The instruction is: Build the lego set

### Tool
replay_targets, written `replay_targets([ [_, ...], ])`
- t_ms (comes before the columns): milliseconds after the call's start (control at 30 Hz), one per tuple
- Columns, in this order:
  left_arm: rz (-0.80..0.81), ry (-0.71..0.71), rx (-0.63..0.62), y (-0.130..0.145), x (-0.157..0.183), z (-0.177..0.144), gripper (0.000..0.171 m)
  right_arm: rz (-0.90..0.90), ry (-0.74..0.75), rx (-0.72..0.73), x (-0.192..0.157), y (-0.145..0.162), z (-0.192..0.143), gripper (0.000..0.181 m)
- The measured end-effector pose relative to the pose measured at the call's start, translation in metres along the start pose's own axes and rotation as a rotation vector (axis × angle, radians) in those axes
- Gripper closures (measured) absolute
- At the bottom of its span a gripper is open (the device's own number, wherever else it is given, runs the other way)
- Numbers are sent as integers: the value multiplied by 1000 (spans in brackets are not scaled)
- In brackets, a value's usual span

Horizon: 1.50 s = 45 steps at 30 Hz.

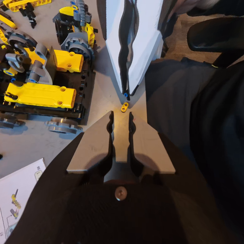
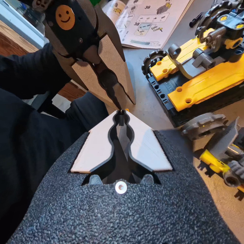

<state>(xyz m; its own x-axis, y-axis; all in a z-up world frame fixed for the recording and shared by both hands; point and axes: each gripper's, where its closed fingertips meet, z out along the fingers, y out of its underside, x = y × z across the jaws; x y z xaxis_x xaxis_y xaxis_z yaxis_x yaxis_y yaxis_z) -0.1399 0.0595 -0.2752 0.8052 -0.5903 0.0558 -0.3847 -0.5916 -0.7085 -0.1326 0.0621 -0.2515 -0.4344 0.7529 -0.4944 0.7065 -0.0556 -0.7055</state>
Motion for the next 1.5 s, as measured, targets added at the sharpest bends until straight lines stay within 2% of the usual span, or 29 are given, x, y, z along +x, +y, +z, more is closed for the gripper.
replay_targets([
  [233,55,76,-9,-4,5,5,156,-31,59,-73,6,4,5,175],
  [333,56,74,-7,-4,3,5,165,-39,59,-86,5,6,6,175],
  [633,24,81,6,-4,6,5,166,-56,57,-103,5,7,7,175],
  [1067,3,62,14,-4,6,5,165,-156,139,-198,5,9,10,175],
  [1500,24,44,15,-3,6,5,166,-376,240,-355,5,10,13,175],
])
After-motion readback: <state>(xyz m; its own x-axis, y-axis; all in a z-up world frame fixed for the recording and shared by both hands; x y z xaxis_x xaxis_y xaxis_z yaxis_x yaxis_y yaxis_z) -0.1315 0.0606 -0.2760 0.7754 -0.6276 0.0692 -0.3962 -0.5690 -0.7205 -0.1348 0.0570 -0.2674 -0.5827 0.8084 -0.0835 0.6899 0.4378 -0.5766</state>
